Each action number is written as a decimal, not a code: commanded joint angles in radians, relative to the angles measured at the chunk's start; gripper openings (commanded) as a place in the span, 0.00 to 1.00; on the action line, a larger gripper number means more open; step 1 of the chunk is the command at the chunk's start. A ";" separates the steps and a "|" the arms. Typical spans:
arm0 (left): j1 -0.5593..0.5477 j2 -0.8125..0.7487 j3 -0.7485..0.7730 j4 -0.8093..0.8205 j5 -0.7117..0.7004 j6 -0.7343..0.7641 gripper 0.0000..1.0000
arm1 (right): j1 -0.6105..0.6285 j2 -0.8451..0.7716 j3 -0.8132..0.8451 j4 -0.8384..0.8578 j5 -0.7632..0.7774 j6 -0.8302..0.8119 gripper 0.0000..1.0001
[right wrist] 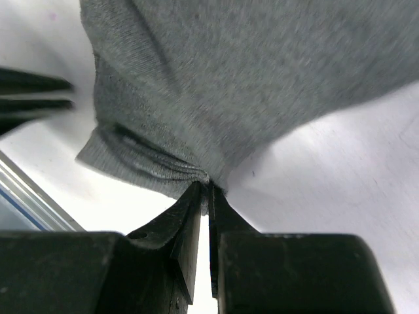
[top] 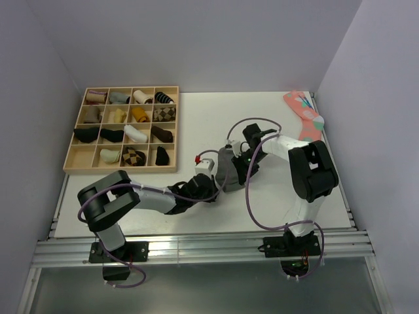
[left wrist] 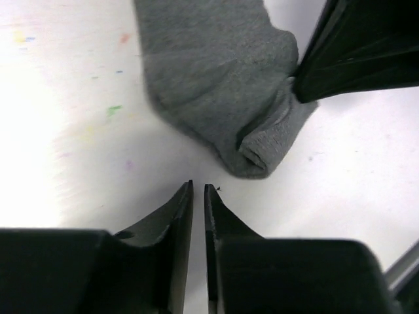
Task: Roll the socks
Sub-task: Roll the sock at the center of the board.
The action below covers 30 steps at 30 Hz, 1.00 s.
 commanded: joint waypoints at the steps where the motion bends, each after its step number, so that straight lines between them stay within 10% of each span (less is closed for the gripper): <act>1: -0.024 -0.055 -0.052 -0.007 -0.127 0.017 0.20 | 0.010 0.039 0.020 -0.066 0.199 -0.017 0.13; 30: -0.117 -0.072 -0.068 0.407 -0.030 0.445 0.45 | 0.185 0.111 0.108 -0.169 0.220 -0.011 0.13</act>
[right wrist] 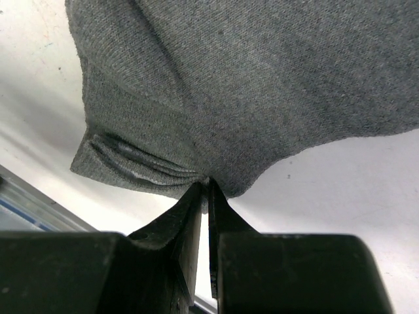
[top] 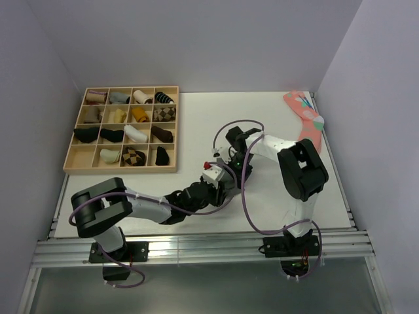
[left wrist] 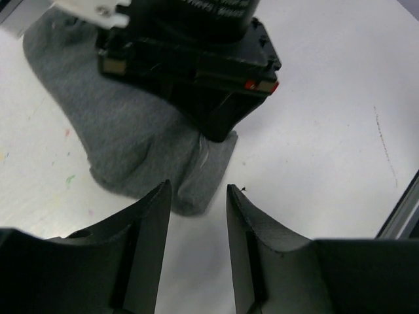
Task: Roll the socks
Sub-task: Roll the sock at the center of the board.
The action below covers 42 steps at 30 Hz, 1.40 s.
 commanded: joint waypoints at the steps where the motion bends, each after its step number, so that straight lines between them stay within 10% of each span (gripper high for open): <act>1: -0.007 0.056 0.062 0.080 0.051 0.094 0.46 | 0.017 0.054 -0.001 -0.017 0.025 -0.011 0.13; 42: 0.030 0.278 0.061 0.123 0.145 0.068 0.46 | 0.017 0.083 0.051 -0.060 -0.009 -0.017 0.12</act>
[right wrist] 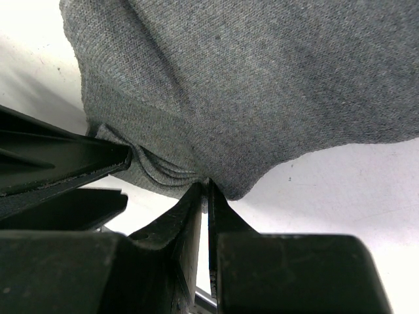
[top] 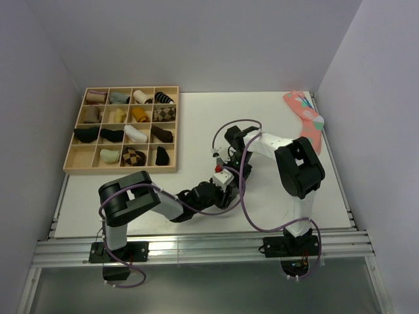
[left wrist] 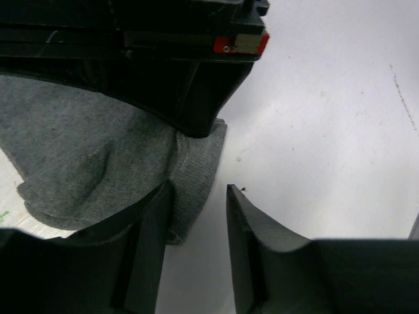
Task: Roll the socks
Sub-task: Roll the sock at the center of the board.
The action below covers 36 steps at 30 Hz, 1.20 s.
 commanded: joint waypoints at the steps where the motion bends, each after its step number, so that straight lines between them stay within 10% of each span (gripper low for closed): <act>1: 0.005 0.030 -0.025 -0.026 -0.031 -0.031 0.43 | 0.012 0.036 0.004 -0.009 -0.009 -0.018 0.12; 36: -0.070 0.071 -0.022 -0.218 -0.175 -0.036 0.44 | 0.003 -0.010 -0.012 -0.016 -0.018 -0.015 0.15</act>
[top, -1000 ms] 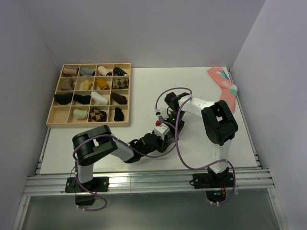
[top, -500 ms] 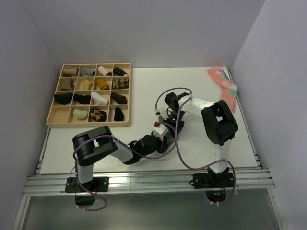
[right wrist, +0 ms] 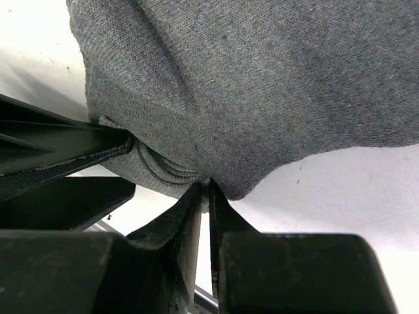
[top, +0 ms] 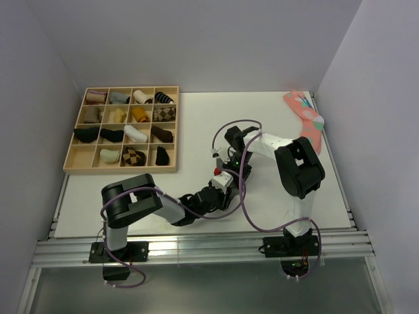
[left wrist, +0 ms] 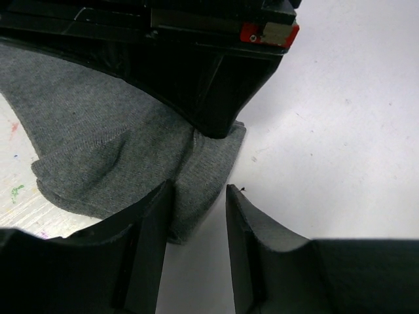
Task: Roll the socks
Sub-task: Roll the sock at the center of the board.
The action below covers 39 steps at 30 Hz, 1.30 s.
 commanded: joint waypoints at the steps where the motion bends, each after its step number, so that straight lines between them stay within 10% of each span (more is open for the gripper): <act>1: -0.023 0.062 -0.009 -0.217 -0.029 0.009 0.44 | 0.002 -0.013 -0.011 -0.008 0.002 -0.014 0.15; 10: -0.060 0.106 0.045 -0.303 -0.091 0.009 0.32 | -0.001 -0.026 -0.023 -0.006 -0.006 -0.015 0.16; 17: -0.066 0.077 0.028 -0.309 -0.043 -0.012 0.01 | -0.012 -0.049 -0.041 0.011 -0.015 -0.017 0.20; 27: -0.051 0.056 -0.007 -0.300 0.139 -0.072 0.00 | -0.075 -0.148 -0.058 0.078 -0.046 -0.001 0.41; 39: 0.046 0.022 -0.018 -0.347 0.346 -0.155 0.00 | -0.284 -0.309 -0.095 0.144 -0.225 -0.030 0.41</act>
